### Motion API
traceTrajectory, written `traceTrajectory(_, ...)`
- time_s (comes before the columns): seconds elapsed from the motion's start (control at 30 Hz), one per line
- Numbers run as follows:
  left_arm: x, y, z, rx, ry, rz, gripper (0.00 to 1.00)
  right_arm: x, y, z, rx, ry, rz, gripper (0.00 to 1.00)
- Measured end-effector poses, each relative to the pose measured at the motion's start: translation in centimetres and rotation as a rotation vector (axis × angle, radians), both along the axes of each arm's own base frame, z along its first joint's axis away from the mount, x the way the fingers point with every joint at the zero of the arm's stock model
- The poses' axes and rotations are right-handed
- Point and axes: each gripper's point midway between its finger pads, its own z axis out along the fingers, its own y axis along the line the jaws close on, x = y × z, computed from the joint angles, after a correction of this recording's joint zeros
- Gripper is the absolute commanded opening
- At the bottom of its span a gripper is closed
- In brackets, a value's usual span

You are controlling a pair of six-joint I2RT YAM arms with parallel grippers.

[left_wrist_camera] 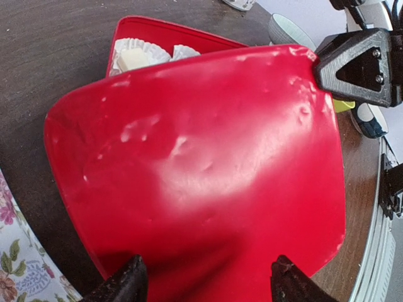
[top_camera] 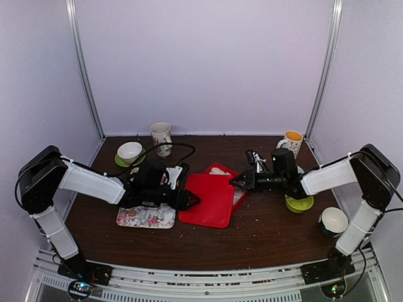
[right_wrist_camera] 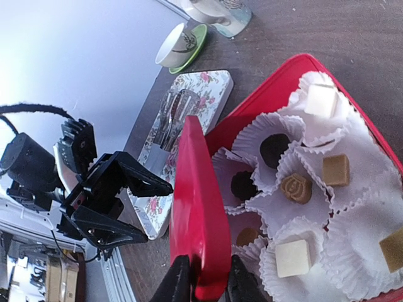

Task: Pack the chocolate
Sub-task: Pick up the box lid from the packing box.

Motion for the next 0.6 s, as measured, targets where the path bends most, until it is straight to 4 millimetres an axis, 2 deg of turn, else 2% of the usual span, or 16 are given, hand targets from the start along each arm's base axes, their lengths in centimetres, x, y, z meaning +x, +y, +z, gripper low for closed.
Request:
traceTrajectory(0.17,0.2,0.0,0.1,0.007,0.001,0.006,0.7,0.3,0.3,1.0,0.057,0.023,-0.02,0.07)
traceTrajectory(0.33,0.3,-0.1,1.1,0.016,0.014,0.011,0.71,0.6,0.4,1.8,0.092,0.018,-0.033,0.0)
traceTrajectory(0.47,-0.1,0.4,3.1,0.009,0.002,0.014,0.72,0.8,0.4,2.8,0.138,0.005,-0.05,0.0)
traceTrajectory(0.6,-0.3,0.6,6.5,-0.035,-0.037,0.011,0.73,1.5,0.4,3.8,0.175,-0.013,-0.081,0.0)
